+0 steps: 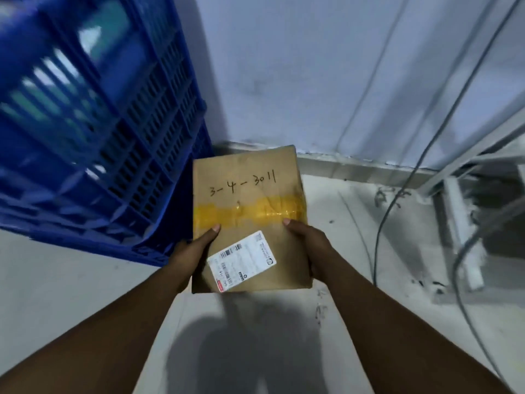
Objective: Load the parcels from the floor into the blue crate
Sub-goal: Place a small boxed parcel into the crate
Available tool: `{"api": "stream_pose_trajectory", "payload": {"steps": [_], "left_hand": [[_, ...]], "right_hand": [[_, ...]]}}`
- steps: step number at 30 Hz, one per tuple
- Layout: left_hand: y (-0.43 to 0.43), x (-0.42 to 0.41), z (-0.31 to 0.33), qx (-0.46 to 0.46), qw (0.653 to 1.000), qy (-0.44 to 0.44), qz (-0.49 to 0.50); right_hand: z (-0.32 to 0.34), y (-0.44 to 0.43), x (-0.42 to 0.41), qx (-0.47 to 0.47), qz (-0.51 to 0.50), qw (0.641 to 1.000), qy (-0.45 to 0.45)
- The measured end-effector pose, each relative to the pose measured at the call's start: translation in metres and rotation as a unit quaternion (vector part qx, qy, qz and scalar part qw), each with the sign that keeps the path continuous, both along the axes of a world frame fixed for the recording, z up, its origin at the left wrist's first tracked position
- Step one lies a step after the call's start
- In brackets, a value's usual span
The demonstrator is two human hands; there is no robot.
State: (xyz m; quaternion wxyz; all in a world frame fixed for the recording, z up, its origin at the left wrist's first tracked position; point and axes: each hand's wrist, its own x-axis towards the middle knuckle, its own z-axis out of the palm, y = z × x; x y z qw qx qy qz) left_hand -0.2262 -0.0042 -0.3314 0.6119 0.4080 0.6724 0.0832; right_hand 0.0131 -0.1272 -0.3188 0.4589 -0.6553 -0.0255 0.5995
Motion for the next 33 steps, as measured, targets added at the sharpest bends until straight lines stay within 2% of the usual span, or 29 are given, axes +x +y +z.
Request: {"api": "stream_pose_trajectory", "payload": {"steps": [2, 5, 11, 14, 18, 22, 26, 30, 33], "left_hand": [[0.005, 0.012, 0.07, -0.02, 0.997, -0.075, -0.002], [0.014, 0.031, 0.177, -0.044, 0.991, -0.125, -0.024], [0.043, 0.059, 0.378, 0.005, 0.985, -0.165, -0.044], [0.052, 0.061, 0.457, 0.048, 0.98, -0.184, -0.053], [0.07, 0.049, 0.53, 0.07, 0.978, -0.187, -0.063], [0.085, 0.024, 0.574, 0.102, 0.973, -0.198, -0.059], [0.094, -0.011, 0.592, 0.142, 0.969, -0.2, -0.032], [0.094, -0.062, 0.582, 0.146, 0.968, -0.202, 0.0], [0.088, -0.115, 0.558, 0.101, 0.982, -0.149, 0.053]], "right_hand": [[0.075, 0.008, 0.018, 0.032, 0.011, 0.999, 0.004], [0.185, 0.021, 0.043, 0.062, 0.017, 0.998, 0.004], [0.393, 0.042, 0.068, 0.094, 0.028, 0.993, -0.063], [0.475, 0.048, 0.068, 0.098, 0.022, 0.99, -0.098], [0.561, 0.057, 0.056, 0.11, 0.037, 0.985, -0.127], [0.618, 0.071, 0.033, 0.116, 0.064, 0.98, -0.15], [0.638, 0.096, 0.002, 0.118, 0.094, 0.974, -0.17], [0.617, 0.118, -0.04, 0.107, 0.126, 0.975, -0.151], [0.583, 0.123, -0.085, 0.068, 0.143, 0.979, -0.125]]}}
